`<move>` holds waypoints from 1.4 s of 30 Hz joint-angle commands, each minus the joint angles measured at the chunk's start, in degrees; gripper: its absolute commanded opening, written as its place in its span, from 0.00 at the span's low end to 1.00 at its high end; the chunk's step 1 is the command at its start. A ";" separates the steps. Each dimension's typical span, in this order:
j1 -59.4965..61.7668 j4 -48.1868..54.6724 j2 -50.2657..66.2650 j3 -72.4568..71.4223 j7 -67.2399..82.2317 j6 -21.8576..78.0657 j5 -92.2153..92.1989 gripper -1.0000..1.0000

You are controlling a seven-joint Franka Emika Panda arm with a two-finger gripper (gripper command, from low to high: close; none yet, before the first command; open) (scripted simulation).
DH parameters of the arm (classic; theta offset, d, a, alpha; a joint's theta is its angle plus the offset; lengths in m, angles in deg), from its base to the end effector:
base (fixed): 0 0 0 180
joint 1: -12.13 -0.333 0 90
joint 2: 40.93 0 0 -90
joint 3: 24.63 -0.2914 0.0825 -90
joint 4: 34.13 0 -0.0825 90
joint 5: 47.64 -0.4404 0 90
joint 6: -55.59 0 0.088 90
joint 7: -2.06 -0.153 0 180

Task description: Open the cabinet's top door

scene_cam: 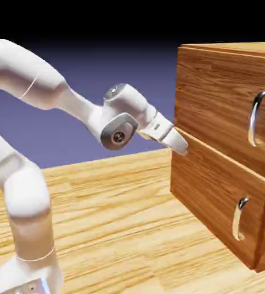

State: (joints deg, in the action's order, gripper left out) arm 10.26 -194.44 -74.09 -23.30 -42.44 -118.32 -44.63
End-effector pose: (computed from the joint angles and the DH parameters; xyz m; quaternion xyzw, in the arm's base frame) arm 0.4821 0.0095 0.3811 -0.8592 0.3230 -0.3690 0.1461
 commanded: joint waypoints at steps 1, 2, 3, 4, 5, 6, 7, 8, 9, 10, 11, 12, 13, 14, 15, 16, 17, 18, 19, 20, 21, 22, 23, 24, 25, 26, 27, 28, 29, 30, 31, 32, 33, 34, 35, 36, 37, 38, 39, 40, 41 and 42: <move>-0.98 0.57 -0.41 1.10 -1.69 0.08 2.50 1.00; -1.96 1.14 -0.83 2.20 -3.38 0.15 4.99 1.00; -2.95 1.71 -1.24 3.31 -5.07 0.23 7.48 1.00; -3.93 2.27 -1.66 4.41 -6.75 0.30 9.97 1.00; -4.91 2.84 -2.07 5.51 -8.44 0.38 12.46 1.00; -5.89 3.41 -2.49 6.61 -10.13 0.45 14.95 1.00; -6.87 3.98 -2.90 7.71 -11.82 0.53 17.45 1.00; -7.85 4.55 -3.32 8.81 -13.50 0.60 19.94 1.00; -8.83 5.12 -3.73 9.92 -15.19 0.68 22.43 1.00; -9.82 5.68 -4.14 11.02 -16.88 0.75 24.92 1.00; -10.80 6.25 -4.56 12.12 -18.57 0.83 27.41 1.00; -11.78 6.82 -4.97 13.22 -20.25 0.90 29.90 1.00; -12.76 7.39 -5.39 14.32 -21.94 0.98 32.40 1.00; -13.74 7.96 -5.80 15.42 -23.63 1.05 34.89 1.00; -14.72 8.53 -6.22 16.53 -25.32 1.13 37.38 1.00; -15.71 9.09 -6.63 17.63 -27.00 1.20 39.87 1.00; -16.69 9.66 -7.04 18.73 -28.69 1.28 42.36 1.00; -17.67 10.23 -7.46 19.83 -30.38 1.35 44.86 1.00; -18.65 10.80 -7.87 20.93 -32.07 1.43 47.35 1.00; -19.63 11.37 -8.29 22.03 -33.75 1.50 49.84 1.00; -20.61 11.94 -8.70 23.13 -35.44 1.58 52.33 1.00; -21.59 12.50 -9.12 24.24 -37.13 1.65 54.82 1.00; -22.58 13.07 -9.53 25.34 -38.82 1.73 57.31 1.00; -23.56 13.64 -9.95 26.44 -40.50 1.80 59.81 1.00; -24.54 14.21 -10.36 27.54 -42.19 1.88 62.30 1.00; -25.52 14.78 -10.77 28.64 -43.88 1.95 64.79 1.00; -26.50 15.34 -11.19 29.74 -45.57 2.03 67.28 1.00; -27.48 15.91 -11.60 30.85 -47.25 2.10 69.77 1.00; -28.47 16.48 -12.02 31.95 -48.94 2.18 72.26 1.00; -29.45 17.05 -12.43 33.05 -50.63 2.25 74.76 1.00; -30.43 17.62 -12.85 34.15 -52.32 2.33 77.25 1.00; -31.41 18.19 -13.26 35.25 -54.01 2.40 79.74 1.00; -32.39 18.75 -13.67 36.35 -55.69 2.48 82.23 1.00; -33.37 19.32 -14.09 37.46 -57.38 2.55 84.72 1.00; -34.35 19.89 -14.50 38.56 -59.07 2.63 87.22 1.00; -35.34 20.46 -14.92 39.66 -60.76 2.70 89.71 1.00; -36.32 21.03 -15.33 40.76 -62.44 2.78 92.20 1.00; -37.30 21.60 -15.75 41.86 -64.13 2.85 94.69 1.00; -38.28 22.16 -16.16 42.96 -65.82 2.93 97.18 1.00; -39.26 22.73 -16.57 44.06 -67.51 3.00 99.67 1.00; -40.24 23.30 -16.99 45.17 -69.19 3.08 102.17 1.00; -41.22 23.87 -17.40 46.27 -70.88 3.15 104.66 1.00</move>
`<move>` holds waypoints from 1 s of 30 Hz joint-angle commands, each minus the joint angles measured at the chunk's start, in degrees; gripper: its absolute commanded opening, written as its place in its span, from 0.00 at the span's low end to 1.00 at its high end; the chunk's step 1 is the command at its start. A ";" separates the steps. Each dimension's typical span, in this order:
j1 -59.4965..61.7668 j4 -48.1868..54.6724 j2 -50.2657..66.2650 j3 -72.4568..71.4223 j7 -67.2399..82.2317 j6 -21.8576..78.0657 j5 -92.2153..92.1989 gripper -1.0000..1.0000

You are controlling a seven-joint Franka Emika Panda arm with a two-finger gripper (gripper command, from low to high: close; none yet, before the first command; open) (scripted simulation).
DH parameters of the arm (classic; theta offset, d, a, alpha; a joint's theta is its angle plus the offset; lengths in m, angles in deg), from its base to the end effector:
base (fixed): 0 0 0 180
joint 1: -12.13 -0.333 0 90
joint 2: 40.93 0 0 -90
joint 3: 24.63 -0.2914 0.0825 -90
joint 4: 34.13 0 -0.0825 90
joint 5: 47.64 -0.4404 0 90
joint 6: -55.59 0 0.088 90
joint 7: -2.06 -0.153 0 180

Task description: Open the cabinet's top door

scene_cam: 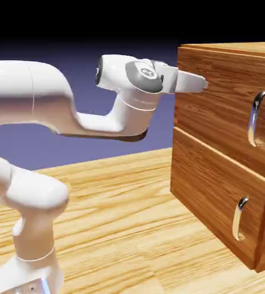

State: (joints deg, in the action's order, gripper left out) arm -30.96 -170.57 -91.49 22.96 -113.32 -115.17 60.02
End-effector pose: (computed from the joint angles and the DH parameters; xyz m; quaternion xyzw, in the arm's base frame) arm 0.4975 -0.0317 0.5854 -0.7159 0.2476 -0.6031 0.2498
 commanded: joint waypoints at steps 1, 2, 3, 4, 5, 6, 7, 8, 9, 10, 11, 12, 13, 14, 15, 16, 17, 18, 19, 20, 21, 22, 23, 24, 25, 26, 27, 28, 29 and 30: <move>-0.98 0.57 -0.41 1.10 -1.69 0.08 2.50 1.00; -1.96 1.14 -0.83 2.20 -3.38 0.15 4.99 1.00; -2.95 1.71 -1.24 3.31 -5.07 0.23 7.48 1.00; -3.93 2.27 -1.66 4.41 -6.75 0.30 9.97 1.00; -4.91 2.84 -2.07 5.51 -8.44 0.38 12.46 1.00; -5.89 3.41 -2.49 6.61 -10.13 0.45 14.95 1.00; -6.87 3.98 -2.90 7.71 -11.82 0.53 17.45 1.00; -7.85 4.55 -3.32 8.81 -13.50 0.60 19.94 1.00; -8.84 5.12 -3.73 9.92 -15.19 0.68 22.43 1.00; -9.82 5.68 -4.14 11.02 -16.88 0.75 24.92 1.00; -10.80 6.25 -4.56 12.12 -18.57 0.83 27.41 1.00; -11.78 6.82 -4.97 13.22 -20.25 0.90 29.90 1.00; -12.76 7.39 -5.39 14.32 -21.94 0.98 32.40 1.00; -13.74 7.96 -5.80 15.42 -23.63 1.05 34.89 1.00; -14.72 8.53 -6.22 16.53 -25.32 1.13 37.38 1.00; -15.71 9.09 -6.63 17.63 -27.00 1.20 39.87 1.00; -16.69 9.66 -7.04 18.73 -28.69 1.28 42.36 1.00; -17.67 10.23 -7.46 19.83 -30.38 1.35 44.86 1.00; -18.65 10.80 -7.87 20.93 -32.07 1.43 47.35 1.00; -19.63 11.37 -8.29 22.03 -33.75 1.50 49.84 1.00; -20.61 11.94 -8.70 23.13 -35.44 1.58 52.33 1.00; -21.59 12.50 -9.12 24.24 -37.13 1.65 54.82 1.00; -22.30 12.91 -9.42 25.03 -38.35 1.70 56.62 1.00; -22.30 12.91 -9.42 25.03 -38.35 1.70 56.62 1.00; -24.38 14.61 -9.09 26.12 -38.27 1.82 56.67 1.00; -26.45 16.31 -8.76 27.21 -38.18 1.94 56.72 1.00; -28.53 18.01 -8.43 28.30 -38.10 2.06 56.77 1.00; -30.61 19.71 -8.11 29.39 -38.02 2.17 56.82 1.00; -32.38 21.15 -7.83 30.32 -37.95 2.27 56.87 1.00; -32.38 21.16 -7.83 30.32 -37.95 2.27 56.87 0.00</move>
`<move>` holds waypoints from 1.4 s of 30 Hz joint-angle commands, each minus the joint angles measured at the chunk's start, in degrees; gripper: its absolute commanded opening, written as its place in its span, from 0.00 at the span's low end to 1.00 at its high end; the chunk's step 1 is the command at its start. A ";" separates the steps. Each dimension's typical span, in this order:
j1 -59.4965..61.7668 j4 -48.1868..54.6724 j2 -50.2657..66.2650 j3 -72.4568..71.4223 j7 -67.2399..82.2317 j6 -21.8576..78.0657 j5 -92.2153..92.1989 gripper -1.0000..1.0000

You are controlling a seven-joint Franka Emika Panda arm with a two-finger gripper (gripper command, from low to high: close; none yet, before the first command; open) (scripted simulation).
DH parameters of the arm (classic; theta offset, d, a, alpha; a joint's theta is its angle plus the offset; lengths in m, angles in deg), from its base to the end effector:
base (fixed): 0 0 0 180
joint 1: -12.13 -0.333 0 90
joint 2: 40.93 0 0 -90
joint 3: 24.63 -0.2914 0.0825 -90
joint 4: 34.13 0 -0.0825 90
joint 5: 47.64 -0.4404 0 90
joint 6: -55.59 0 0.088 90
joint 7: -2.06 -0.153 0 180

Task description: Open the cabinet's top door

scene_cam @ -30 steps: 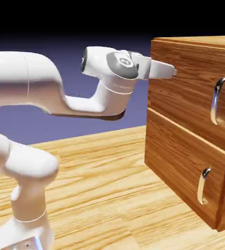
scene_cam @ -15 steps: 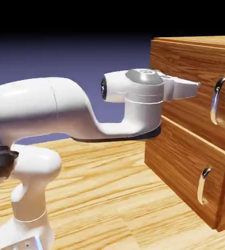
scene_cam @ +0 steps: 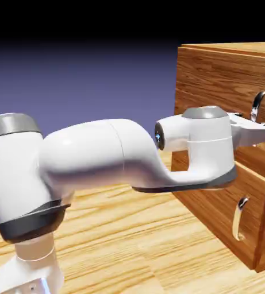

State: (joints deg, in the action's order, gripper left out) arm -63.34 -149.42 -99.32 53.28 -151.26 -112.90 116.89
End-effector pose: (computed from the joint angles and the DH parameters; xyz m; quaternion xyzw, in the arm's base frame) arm 0.6143 -0.1291 0.4906 -0.6583 0.2581 -0.6481 0.2829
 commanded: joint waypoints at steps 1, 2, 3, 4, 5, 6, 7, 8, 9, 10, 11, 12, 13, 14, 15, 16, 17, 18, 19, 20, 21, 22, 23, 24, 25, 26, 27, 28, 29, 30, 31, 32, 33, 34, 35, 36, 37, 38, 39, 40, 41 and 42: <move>0.00 0.00 0.00 0.00 0.00 0.00 0.00 0.00; 1.99 -2.07 0.27 -1.14 -0.19 1.31 -0.49 0.00; 3.99 -4.15 0.53 -2.31 -0.38 2.62 -1.01 0.00; 6.02 -6.23 0.77 -3.52 -0.54 3.94 -1.58 0.00; 8.09 -8.29 0.97 -4.82 -0.66 5.24 -2.23 0.00; 10.17 -10.34 1.14 -6.16 -0.75 6.53 -2.93 0.00; 12.25 -12.37 1.27 -7.53 -0.82 7.81 -3.67 0.00; 14.32 -14.38 1.35 -8.95 -0.84 9.07 -4.47 0.00; 16.40 -16.36 1.38 -10.42 -0.83 10.33 -5.33 0.00; 18.47 -18.33 1.35 -11.93 -0.77 11.57 -6.25 0.00; 20.55 -20.30 1.26 -13.48 -0.68 12.82 -7.24 0.00; 22.63 -22.26 1.11 -15.09 -0.54 14.06 -8.30 0.00; 24.70 -24.22 0.89 -16.75 -0.36 15.31 -9.44 0.00; 26.78 -26.19 0.59 -18.47 -0.13 16.58 -10.66 0.00; 28.85 -28.16 0.22 -20.26 0.14 17.85 -11.97 0.00; 30.93 -30.15 -0.25 -22.12 0.47 19.16 -13.39 0.00; 33.01 -32.19 -0.84 -24.06 0.87 20.51 -14.95 0.00; 35.08 -34.26 -1.53 -26.10 1.32 21.91 -16.65 0.00; 37.08 -36.27 -2.29 -28.18 1.80 23.29 -18.44 0.00; 38.96 -38.22 -3.12 -30.25 2.29 24.65 -20.29 0.00; 40.72 -40.08 -4.01 -32.33 2.82 25.99 -22.21 0.00; 42.35 -41.88 -4.96 -34.40 3.36 27.32 -24.19 0.00; 43.86 -43.59 -5.96 -36.48 3.92 28.63 -26.24 0.00; 45.22 -45.22 -7.00 -38.56 4.50 29.92 -28.35 0.00; 46.45 -46.77 -8.07 -40.63 5.08 31.21 -30.51 0.00; 47.55 -48.23 -9.15 -42.71 5.67 32.49 -32.73 0.00; 48.50 -49.61 -10.25 -44.78 6.26 33.76 -35.00 0.00; 49.31 -50.89 -11.35 -46.86 6.84 35.03 -37.30 0.00; 49.98 -52.09 -12.43 -48.94 7.42 36.31 -39.63 0.00; 50.52 -53.19 -13.49 -51.01 7.98 37.58 -41.99 0.00; 50.92 -54.21 -14.51 -53.09 8.53 38.87 -44.37 0.00; 51.20 -55.13 -15.49 -55.16 9.05 40.16 -46.75 0.00; 51.36 -55.97 -16.42 -57.24 9.54 41.46 -49.14 0.00; 51.42 -56.72 -17.28 -59.32 10.00 42.76 -51.52 0.00; 51.37 -57.38 -18.07 -61.39 10.42 44.08 -53.89 0.00; 51.23 -57.96 -18.78 -63.47 10.80 45.41 -56.24 0.00; 51.01 -58.45 -19.40 -65.54 11.14 46.75 -58.58 0.00; 50.72 -58.87 -19.93 -67.62 11.43 48.09 -60.90 0.00; 50.37 -59.21 -20.36 -69.70 11.68 49.45 -63.19 0.00; 49.97 -59.47 -20.70 -71.77 11.88 50.82 -65.46 0.00; 49.53 -59.65 -20.93 -73.85 12.03 52.19 -67.72 0.00; 49.07 -59.76 -21.06 -75.92 12.14 53.57 -69.95 0.00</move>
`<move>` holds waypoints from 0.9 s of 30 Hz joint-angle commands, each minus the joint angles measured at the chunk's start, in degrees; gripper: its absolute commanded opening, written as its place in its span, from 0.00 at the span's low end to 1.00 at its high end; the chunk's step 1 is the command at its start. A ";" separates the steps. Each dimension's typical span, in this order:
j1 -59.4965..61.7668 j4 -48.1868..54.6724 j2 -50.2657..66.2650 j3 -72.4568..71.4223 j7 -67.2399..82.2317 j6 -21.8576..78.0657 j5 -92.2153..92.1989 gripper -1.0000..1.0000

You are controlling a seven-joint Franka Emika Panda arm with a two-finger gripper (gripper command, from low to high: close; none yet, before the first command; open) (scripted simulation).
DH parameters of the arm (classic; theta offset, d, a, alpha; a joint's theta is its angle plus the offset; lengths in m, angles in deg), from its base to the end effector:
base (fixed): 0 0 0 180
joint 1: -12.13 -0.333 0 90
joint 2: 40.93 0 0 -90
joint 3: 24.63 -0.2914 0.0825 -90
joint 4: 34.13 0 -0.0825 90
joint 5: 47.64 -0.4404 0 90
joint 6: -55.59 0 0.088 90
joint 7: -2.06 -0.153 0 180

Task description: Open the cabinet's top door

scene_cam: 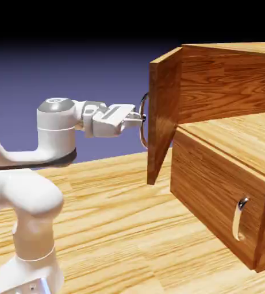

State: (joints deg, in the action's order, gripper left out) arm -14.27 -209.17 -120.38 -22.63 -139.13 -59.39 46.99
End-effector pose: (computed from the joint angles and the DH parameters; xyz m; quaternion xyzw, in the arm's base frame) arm 0.3340 0.0442 0.4972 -0.5267 0.4715 -0.7062 0.0391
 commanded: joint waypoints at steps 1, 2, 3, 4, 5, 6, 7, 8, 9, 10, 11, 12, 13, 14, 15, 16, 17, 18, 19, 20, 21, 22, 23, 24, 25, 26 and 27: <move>-0.49 -0.04 -0.02 -2.09 0.07 1.46 -2.26 0.00; -0.98 0.00 0.06 -4.16 0.08 2.86 -4.45 0.00; -1.46 0.11 0.25 -6.24 0.04 4.28 -6.63 0.00; -1.94 0.30 0.55 -8.32 -0.04 5.71 -8.79 0.00; -2.39 0.56 0.96 -10.39 -0.17 7.15 -10.94 0.00; -2.81 0.91 1.48 -12.47 -0.34 8.61 -13.07 0.00; -3.18 1.34 2.12 -14.54 -0.56 10.08 -15.19 0.00; -3.50 1.85 2.86 -16.62 -0.81 11.57 -17.31 0.00; -3.76 2.45 3.70 -18.70 -1.11 13.07 -19.40 0.00; -3.93 3.15 4.65 -20.77 -1.45 14.59 -21.49 0.00; -4.02 3.94 5.71 -22.85 -1.82 16.12 -23.56 0.00; -4.00 4.84 6.86 -24.92 -2.23 17.68 -25.61 0.00; -3.88 5.84 8.09 -27.00 -2.67 19.25 -27.64 0.00; -3.63 6.94 9.42 -29.08 -3.13 20.85 -29.63 0.00; -3.25 8.16 10.81 -31.15 -3.62 22.47 -31.60 0.00; -2.74 9.48 12.27 -33.23 -4.13 24.10 -33.52 0.00; -2.08 10.92 13.79 -35.30 -4.65 25.76 -35.39 0.00; -1.28 12.46 15.34 -37.38 -5.18 27.44 -37.21 0.00; -0.33 14.11 16.93 -39.46 -5.72 29.14 -38.96 0.00; 0.77 15.86 18.52 -41.53 -6.27 30.86 -40.64 0.00; 2.01 17.70 20.12 -43.61 -6.81 32.59 -42.24 0.00; 3.39 19.62 21.71 -45.68 -7.35 34.34 -43.76 0.00; 4.90 21.61 23.27 -47.76 -7.88 36.08 -45.18 0.00; 6.53 23.66 24.79 -49.84 -8.40 37.82 -46.52 0.00; 8.27 25.73 26.26 -51.90 -8.90 39.55 -47.77 0.00; 10.07 27.81 27.64 -53.94 -9.38 41.23 -48.91 0.00; 11.95 29.88 28.95 -55.96 -9.83 42.88 -49.96 0.00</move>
State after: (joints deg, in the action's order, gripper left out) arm -2.32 -179.29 -91.45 -78.57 -148.96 -16.57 -2.94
